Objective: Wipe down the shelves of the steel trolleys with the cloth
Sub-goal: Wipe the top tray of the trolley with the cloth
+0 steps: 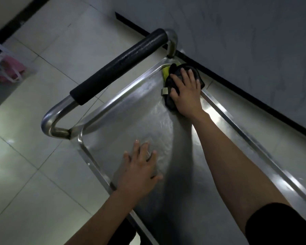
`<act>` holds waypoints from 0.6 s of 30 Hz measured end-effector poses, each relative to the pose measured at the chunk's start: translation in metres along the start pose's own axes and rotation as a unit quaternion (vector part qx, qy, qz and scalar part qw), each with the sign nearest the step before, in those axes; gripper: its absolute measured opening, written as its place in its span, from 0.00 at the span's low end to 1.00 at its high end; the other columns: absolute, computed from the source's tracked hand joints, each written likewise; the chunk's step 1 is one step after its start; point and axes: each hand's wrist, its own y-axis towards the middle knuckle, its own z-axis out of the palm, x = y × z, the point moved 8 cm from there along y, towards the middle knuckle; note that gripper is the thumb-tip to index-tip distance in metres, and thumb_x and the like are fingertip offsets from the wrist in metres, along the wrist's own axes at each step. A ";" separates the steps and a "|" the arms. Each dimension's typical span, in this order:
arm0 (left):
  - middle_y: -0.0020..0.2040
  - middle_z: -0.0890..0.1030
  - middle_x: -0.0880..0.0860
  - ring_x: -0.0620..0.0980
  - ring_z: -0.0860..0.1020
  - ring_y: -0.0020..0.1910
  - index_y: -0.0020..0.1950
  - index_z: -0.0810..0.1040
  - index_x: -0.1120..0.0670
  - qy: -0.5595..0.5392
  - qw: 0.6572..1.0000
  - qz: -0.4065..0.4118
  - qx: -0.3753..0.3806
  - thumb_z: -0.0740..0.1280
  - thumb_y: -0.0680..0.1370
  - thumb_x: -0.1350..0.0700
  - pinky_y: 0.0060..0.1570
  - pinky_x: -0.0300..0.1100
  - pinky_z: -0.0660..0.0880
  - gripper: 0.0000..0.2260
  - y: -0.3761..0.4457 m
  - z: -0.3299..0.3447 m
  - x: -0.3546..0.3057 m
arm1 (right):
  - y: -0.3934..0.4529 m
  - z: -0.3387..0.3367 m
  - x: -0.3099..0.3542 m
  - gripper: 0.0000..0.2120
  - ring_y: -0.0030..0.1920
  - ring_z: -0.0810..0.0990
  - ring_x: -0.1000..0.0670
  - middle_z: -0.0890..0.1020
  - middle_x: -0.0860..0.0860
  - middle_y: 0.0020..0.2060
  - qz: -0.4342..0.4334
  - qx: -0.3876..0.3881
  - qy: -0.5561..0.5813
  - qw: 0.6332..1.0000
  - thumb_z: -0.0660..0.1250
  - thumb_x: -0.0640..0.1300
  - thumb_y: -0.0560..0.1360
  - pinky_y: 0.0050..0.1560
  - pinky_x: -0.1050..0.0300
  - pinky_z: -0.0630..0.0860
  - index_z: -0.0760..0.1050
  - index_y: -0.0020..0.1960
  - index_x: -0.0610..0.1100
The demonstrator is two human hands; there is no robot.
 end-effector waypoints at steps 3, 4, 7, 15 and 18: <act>0.80 0.44 0.55 0.64 0.38 0.79 0.79 0.57 0.50 0.011 1.000 0.001 0.009 0.63 0.78 0.35 0.73 0.69 0.52 0.35 0.001 -0.002 0.000 | -0.031 -0.001 -0.009 0.26 0.80 0.48 0.45 0.56 0.48 0.79 0.017 0.011 0.006 1.000 0.55 0.54 0.79 0.77 0.41 0.44 0.62 0.76 0.55; 0.80 0.44 0.55 0.64 0.38 0.79 0.79 0.57 0.50 0.006 1.000 -0.001 0.011 0.63 0.78 0.36 0.73 0.69 0.52 0.35 0.003 -0.003 0.000 | -0.044 -0.001 -0.011 0.25 0.80 0.48 0.45 0.55 0.48 0.79 0.021 0.015 0.009 1.000 0.55 0.53 0.79 0.77 0.41 0.45 0.62 0.77 0.55; 0.79 0.46 0.55 0.65 0.39 0.78 0.79 0.56 0.50 0.014 1.000 0.005 0.014 0.64 0.78 0.36 0.72 0.68 0.52 0.35 0.003 -0.006 -0.002 | -0.090 -0.003 -0.019 0.25 0.80 0.49 0.45 0.56 0.49 0.79 0.041 0.011 0.021 0.999 0.57 0.53 0.80 0.77 0.41 0.47 0.61 0.77 0.56; 0.80 0.48 0.60 0.67 0.46 0.79 0.80 0.53 0.50 0.071 0.991 0.106 -0.041 0.60 0.79 0.35 0.71 0.64 0.62 0.35 -0.010 -0.010 0.008 | -0.218 0.001 -0.009 0.25 0.80 0.48 0.45 0.56 0.49 0.79 0.165 -0.005 0.027 0.986 0.59 0.51 0.80 0.77 0.39 0.48 0.62 0.77 0.55; 0.80 0.51 0.61 0.67 0.50 0.78 0.80 0.54 0.49 0.111 0.982 0.146 -0.046 0.59 0.79 0.36 0.69 0.62 0.65 0.34 -0.012 -0.011 0.017 | -0.264 0.010 0.015 0.25 0.80 0.48 0.45 0.56 0.50 0.79 0.220 -0.012 0.022 0.975 0.60 0.50 0.80 0.77 0.40 0.48 0.63 0.76 0.54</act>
